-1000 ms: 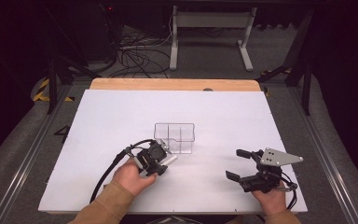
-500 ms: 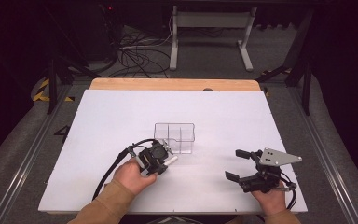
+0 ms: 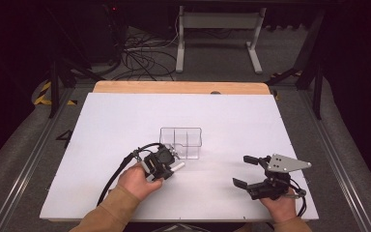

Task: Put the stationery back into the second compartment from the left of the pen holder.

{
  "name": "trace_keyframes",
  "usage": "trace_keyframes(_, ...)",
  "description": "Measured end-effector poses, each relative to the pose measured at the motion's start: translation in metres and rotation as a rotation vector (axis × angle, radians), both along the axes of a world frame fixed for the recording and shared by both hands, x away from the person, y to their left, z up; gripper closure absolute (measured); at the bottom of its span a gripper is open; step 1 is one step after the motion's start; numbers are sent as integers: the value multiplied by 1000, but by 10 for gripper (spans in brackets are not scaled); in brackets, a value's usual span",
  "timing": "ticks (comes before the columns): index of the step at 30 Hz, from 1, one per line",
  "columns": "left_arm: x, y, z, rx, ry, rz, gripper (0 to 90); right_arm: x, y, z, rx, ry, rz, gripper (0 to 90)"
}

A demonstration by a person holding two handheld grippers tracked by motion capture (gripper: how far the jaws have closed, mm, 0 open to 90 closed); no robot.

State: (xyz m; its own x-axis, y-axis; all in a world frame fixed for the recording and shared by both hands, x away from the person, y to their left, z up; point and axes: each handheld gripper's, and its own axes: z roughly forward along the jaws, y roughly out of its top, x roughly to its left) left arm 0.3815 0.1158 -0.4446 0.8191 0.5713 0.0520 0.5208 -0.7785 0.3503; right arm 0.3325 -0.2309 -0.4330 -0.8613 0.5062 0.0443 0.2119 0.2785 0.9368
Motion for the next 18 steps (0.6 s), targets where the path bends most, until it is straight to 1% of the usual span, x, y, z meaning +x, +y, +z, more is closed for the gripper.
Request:
trace_keyframes(3,0,0,0,1,-2,2,781,0,0,0,-1,-1,0,126)
trace_keyframes(6,-1,0,2,-18,1,-6,781,0,0,0,-1,0,1,126)
trace_keyframes(7,-2,0,3,-19,2,1,781,0,0,0,-2,0,1,126)
trace_keyframes(8,-3,0,5,-23,-5,-9,782,0,0,0,-3,0,1,126)
trace_keyframes(11,-6,-1,11,-41,-15,-17,782,0,0,0,-1,0,1,126)
trace_keyframes(14,-11,-1,18,-63,-32,-24,782,0,0,0,-2,0,1,126)
trace_keyframes(18,-16,1,28,-113,-80,-40,781,0,0,0,-3,-1,0,126)
